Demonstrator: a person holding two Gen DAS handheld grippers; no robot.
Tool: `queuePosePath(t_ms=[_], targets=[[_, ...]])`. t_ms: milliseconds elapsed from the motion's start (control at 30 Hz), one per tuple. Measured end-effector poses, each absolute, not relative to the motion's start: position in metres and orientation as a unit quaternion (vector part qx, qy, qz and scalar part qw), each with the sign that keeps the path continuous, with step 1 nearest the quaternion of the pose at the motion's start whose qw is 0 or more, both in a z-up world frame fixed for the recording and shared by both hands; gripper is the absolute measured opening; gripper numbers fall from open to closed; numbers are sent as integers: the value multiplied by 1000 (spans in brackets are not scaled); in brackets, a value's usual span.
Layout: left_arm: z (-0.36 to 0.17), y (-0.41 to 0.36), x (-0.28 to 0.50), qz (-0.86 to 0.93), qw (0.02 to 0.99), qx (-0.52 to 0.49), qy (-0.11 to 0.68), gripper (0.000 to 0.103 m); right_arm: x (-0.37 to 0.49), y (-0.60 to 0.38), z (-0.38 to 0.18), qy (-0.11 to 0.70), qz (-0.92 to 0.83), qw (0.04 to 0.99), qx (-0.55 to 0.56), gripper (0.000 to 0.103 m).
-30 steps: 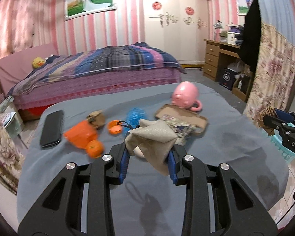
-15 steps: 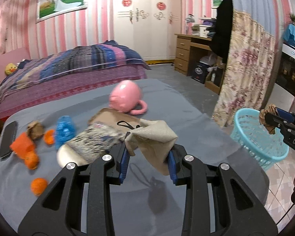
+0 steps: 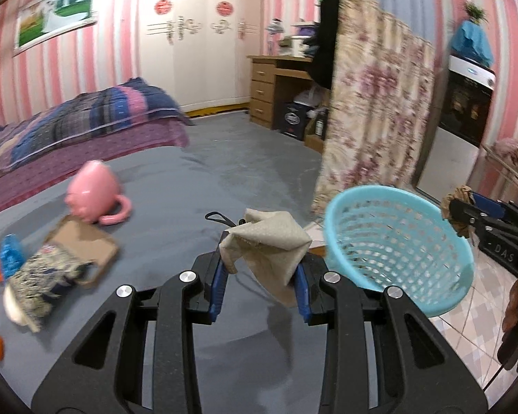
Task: Collect trash
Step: 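Carry the tissue and brown paper over the blue basket with both tools, then open both tools to drop the tissue and paper into the basket, then move both open tools back over the bed toward the items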
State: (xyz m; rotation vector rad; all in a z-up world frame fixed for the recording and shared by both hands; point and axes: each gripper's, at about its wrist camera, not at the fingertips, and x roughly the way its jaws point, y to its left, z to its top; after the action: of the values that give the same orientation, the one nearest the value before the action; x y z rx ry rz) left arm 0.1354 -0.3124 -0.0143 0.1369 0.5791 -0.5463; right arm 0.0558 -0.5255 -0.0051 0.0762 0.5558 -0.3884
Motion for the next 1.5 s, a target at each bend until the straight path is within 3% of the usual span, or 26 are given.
queuePosePath(t_ms=[533, 633, 700, 900, 1267, 1333, 1400, 1500], targets=[[-28, -420, 136, -337, 893, 104, 281, 34, 43, -579, -27, 277, -229, 930, 74, 41], [-26, -431, 143, -336, 892, 108, 282, 45, 42, -583, -29, 277, -230, 930, 76, 41], [-23, -435, 147, -331, 894, 112, 280, 69, 41, -586, -30, 277, -231, 929, 78, 41], [-15, -416, 164, -294, 911, 103, 269, 88, 42, -587, -32, 277, -230, 929, 82, 41], [-6, -374, 169, -239, 931, 102, 257, 95, 58, -581, -39, 280, -223, 928, 101, 43], [-5, -367, 169, -234, 931, 99, 261, 96, 64, -578, -37, 280, -226, 928, 97, 50], [-3, -358, 168, -229, 933, 97, 261, 96, 68, -573, -35, 278, -229, 929, 91, 77], [2, -345, 163, -219, 937, 93, 256, 96, 69, -565, -32, 276, -235, 929, 75, 84]])
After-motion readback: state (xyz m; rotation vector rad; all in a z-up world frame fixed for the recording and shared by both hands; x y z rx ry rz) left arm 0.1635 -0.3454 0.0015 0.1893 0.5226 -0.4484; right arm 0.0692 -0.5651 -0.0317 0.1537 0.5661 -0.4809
